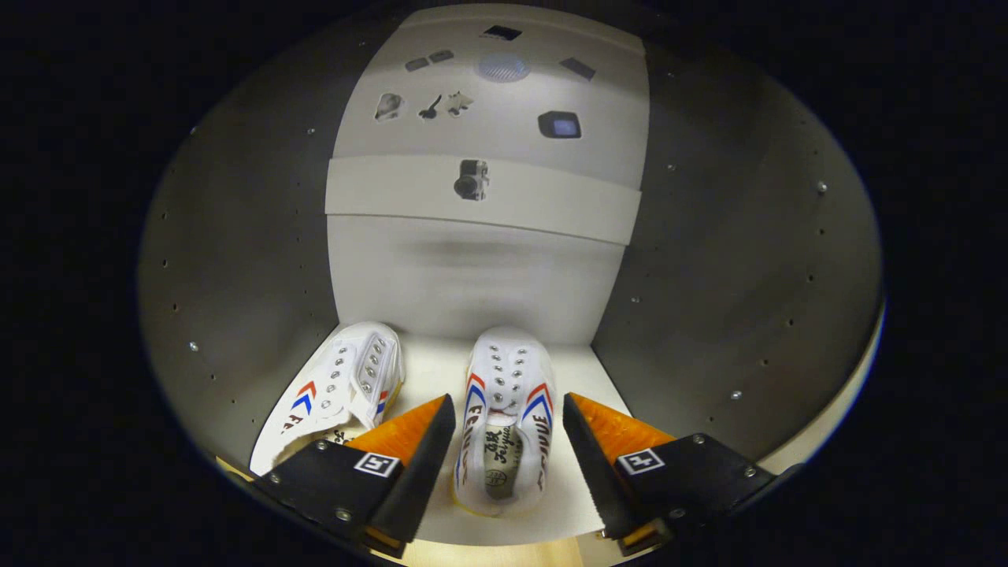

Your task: Open the shoe cabinet door, grab the shoes and put them into the shoe cabinet, then close the shoe cabinet door.

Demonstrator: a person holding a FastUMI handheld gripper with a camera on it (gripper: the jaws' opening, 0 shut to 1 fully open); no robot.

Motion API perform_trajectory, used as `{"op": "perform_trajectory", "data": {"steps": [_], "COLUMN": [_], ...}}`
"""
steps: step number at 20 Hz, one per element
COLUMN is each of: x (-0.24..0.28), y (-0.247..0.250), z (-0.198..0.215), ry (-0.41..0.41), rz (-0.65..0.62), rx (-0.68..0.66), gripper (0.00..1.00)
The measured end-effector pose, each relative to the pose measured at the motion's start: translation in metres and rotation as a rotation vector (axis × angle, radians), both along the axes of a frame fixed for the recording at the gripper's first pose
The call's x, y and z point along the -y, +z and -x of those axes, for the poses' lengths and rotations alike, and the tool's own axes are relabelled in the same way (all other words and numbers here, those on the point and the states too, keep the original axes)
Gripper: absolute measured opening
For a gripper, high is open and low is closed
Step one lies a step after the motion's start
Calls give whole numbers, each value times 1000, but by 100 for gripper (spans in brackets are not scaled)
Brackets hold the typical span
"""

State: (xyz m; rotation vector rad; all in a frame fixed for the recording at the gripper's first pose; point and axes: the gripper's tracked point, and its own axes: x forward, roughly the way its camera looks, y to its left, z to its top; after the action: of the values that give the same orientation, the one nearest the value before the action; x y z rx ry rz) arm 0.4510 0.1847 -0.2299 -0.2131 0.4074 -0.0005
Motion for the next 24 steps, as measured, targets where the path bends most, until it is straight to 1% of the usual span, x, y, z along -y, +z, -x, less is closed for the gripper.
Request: {"op": "perform_trajectory", "data": {"steps": [1,3,8,13,19,24], "x": [1,2,0,12,43,84], "y": [8,26,72,93,110,118], "z": [10,38,119,211,326,389], "ry": [-1,-1,17,4,-39,-96], "rz": [-11,-17,-32,4,-5,-6], "rx": [15,48,137,176,197,206], "gripper": [92,94,95,95,95,95]}}
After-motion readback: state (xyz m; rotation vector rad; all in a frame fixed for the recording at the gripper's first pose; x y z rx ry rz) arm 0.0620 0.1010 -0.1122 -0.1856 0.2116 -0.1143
